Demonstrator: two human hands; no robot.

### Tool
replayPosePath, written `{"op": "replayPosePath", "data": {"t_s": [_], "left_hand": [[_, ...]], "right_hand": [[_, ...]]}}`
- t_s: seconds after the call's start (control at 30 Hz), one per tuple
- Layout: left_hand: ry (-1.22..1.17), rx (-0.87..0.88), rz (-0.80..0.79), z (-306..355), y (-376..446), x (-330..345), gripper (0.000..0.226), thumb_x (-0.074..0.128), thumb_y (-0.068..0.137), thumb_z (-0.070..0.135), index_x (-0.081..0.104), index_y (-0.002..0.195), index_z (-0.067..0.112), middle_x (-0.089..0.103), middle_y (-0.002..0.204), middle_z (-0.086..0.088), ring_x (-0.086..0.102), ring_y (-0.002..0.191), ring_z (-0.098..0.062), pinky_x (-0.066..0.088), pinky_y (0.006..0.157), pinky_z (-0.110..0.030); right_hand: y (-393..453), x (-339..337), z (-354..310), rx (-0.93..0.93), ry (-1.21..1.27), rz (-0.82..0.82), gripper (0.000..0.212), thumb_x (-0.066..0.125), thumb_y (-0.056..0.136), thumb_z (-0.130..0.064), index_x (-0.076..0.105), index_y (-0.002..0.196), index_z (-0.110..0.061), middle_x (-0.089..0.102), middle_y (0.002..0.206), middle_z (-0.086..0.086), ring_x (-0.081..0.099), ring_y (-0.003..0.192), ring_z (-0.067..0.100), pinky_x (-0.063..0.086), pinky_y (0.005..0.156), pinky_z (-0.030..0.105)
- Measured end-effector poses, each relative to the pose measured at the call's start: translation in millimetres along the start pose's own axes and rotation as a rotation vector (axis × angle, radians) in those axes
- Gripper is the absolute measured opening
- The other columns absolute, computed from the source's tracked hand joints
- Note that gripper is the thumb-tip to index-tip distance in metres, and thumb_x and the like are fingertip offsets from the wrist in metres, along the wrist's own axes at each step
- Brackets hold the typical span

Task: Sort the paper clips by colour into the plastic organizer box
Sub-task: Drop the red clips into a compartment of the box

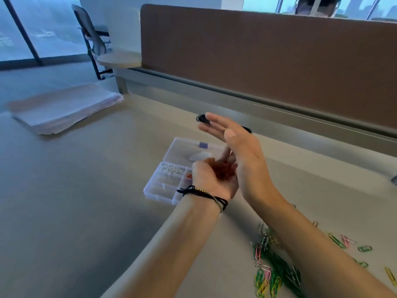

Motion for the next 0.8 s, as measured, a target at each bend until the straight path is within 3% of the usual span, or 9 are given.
{"op": "replayPosePath", "data": {"t_s": [0.13,0.2,0.23,0.3,0.37,0.47,0.53,0.63,0.8], "left_hand": [[-0.066,0.087,0.085,50,14,-1,0.049,0.019,0.103,0.021,0.057,0.082,-0.002,0.063,0.072,-0.02,0.065,0.082,-0.032,0.058,0.078,-0.042],[0.003,0.125,0.145,72,21,-3,0.047,0.022,0.104,0.022,0.052,0.072,0.005,0.053,0.056,-0.008,0.057,0.059,-0.022,0.057,0.053,-0.028],[0.093,0.129,0.161,80,24,-5,0.045,0.024,0.103,0.022,0.049,0.066,0.01,0.047,0.052,-0.002,0.048,0.046,-0.016,0.046,0.04,-0.021],[0.297,0.145,0.135,87,33,-6,0.043,0.028,0.1,0.022,0.041,0.059,0.018,0.034,0.048,0.004,0.029,0.034,-0.01,0.023,0.03,-0.017],[0.516,0.185,0.108,87,38,-6,0.046,0.032,0.101,0.026,0.035,0.055,0.021,0.025,0.046,0.006,0.018,0.032,-0.009,0.015,0.029,-0.021],[0.736,0.247,0.002,74,39,4,0.05,0.035,0.103,0.029,0.031,0.053,0.021,0.022,0.044,0.006,0.015,0.032,-0.008,0.012,0.03,-0.021],[0.82,0.26,-0.064,61,40,8,0.051,0.036,0.103,0.029,0.031,0.053,0.021,0.021,0.043,0.005,0.016,0.033,-0.009,0.012,0.032,-0.02],[0.929,0.284,-0.109,48,43,5,0.052,0.038,0.103,0.029,0.03,0.053,0.02,0.021,0.045,0.003,0.017,0.035,-0.011,0.016,0.033,-0.02],[1.042,0.341,-0.138,43,43,5,0.052,0.04,0.104,0.03,0.029,0.055,0.019,0.02,0.045,0.0,0.015,0.036,-0.014,0.012,0.036,-0.022]], "right_hand": [[7,-36,-8,-0.055,-0.107,0.099,0.035,0.047,0.096,-0.003,0.062,0.127,-0.008,0.069,0.12,0.007,0.063,0.113,0.014,0.046,0.095,0.02],[3,-47,13,0.105,-0.309,0.067,0.037,0.057,0.092,-0.011,0.063,0.127,-0.02,0.07,0.117,-0.004,0.062,0.112,0.005,0.05,0.093,0.022],[-2,-46,26,0.2,-0.446,0.0,0.041,0.063,0.091,-0.015,0.06,0.13,-0.027,0.067,0.12,-0.01,0.059,0.112,-0.001,0.05,0.095,0.023],[-14,-35,48,0.32,-0.674,-0.197,0.064,0.076,0.084,-0.03,0.049,0.142,-0.035,0.056,0.135,-0.02,0.049,0.121,-0.006,0.043,0.104,0.023],[-25,-23,60,0.38,-0.804,-0.364,0.088,0.081,0.075,-0.048,0.037,0.15,-0.033,0.041,0.145,-0.022,0.038,0.132,0.0,0.033,0.109,0.027],[-32,-22,74,0.416,-1.015,-0.511,0.105,0.077,0.066,-0.068,0.03,0.151,-0.031,0.03,0.155,-0.009,0.026,0.142,0.018,0.032,0.115,0.041],[-40,-25,85,0.488,-1.065,-0.58,0.122,0.073,0.058,-0.077,0.015,0.156,-0.034,0.012,0.164,-0.008,0.01,0.151,0.019,0.023,0.12,0.046],[-44,-27,89,0.506,-1.061,-0.607,0.124,0.074,0.053,-0.078,0.014,0.155,-0.04,0.006,0.166,-0.006,0.004,0.152,0.018,0.019,0.122,0.05],[-48,-24,88,0.525,-1.064,-0.653,0.117,0.073,0.061,-0.076,0.015,0.156,-0.039,-0.008,0.167,-0.006,-0.012,0.152,0.017,0.007,0.124,0.05]]}}
Point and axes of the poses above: each hand's wrist, its own y-axis towards the middle knuckle, its own x-axis out of the palm, z = x × y, the point moved 8 cm from there along y, towards the middle knuckle
